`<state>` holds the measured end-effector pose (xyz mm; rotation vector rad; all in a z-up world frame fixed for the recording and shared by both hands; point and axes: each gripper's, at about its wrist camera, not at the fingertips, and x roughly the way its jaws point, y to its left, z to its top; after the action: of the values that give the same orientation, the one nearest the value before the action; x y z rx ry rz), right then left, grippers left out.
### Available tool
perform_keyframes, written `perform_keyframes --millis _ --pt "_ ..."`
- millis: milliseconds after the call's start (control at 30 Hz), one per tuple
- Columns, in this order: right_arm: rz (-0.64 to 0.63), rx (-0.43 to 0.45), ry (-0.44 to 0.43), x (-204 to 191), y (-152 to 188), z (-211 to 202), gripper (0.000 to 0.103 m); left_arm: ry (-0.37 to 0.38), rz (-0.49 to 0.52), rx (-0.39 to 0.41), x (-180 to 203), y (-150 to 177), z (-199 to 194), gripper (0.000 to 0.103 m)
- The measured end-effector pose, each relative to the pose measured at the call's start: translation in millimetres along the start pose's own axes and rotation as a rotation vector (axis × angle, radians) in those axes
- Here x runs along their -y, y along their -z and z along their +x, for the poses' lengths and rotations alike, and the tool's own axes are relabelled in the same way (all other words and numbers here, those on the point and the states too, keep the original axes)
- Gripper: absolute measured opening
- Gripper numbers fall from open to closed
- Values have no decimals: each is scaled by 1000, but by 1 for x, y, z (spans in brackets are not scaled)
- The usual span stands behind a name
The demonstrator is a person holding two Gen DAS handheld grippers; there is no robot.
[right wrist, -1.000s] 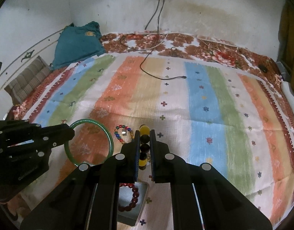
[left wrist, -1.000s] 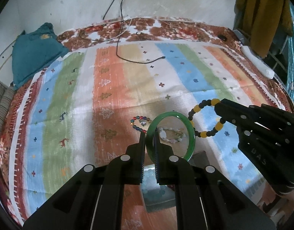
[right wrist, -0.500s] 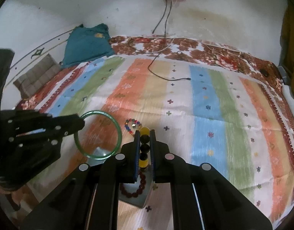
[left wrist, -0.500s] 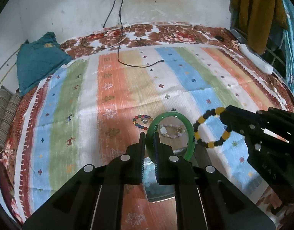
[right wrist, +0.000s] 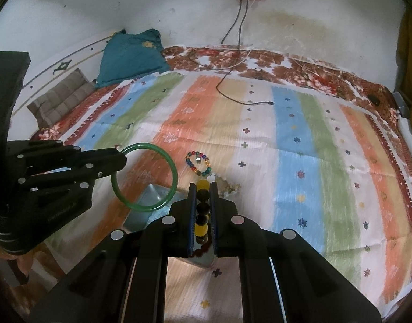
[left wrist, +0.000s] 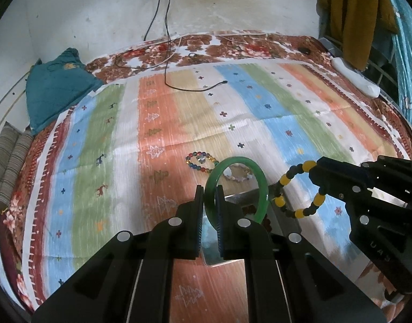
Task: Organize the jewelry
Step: 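Lower the green bangle into the tin with left tool while right tool releases yellow-black bracelet there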
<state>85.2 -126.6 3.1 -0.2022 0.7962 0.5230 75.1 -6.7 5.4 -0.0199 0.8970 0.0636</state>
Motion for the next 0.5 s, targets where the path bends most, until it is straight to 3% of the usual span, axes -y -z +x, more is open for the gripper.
perform_keyframes --millis 367,400,467,500 --pt "-8 -44 3 -1 5 7 12 8 8 -45 4 7 4 11" --pt "-1 -51 11 1 5 8 14 -2 5 -51 4 7 5 11" --pt "15 -55 23 4 5 9 41 -9 -6 -63 2 6 8 17" --pt "20 -54 25 6 5 9 41 -9 -14 -65 0 6 9 23"
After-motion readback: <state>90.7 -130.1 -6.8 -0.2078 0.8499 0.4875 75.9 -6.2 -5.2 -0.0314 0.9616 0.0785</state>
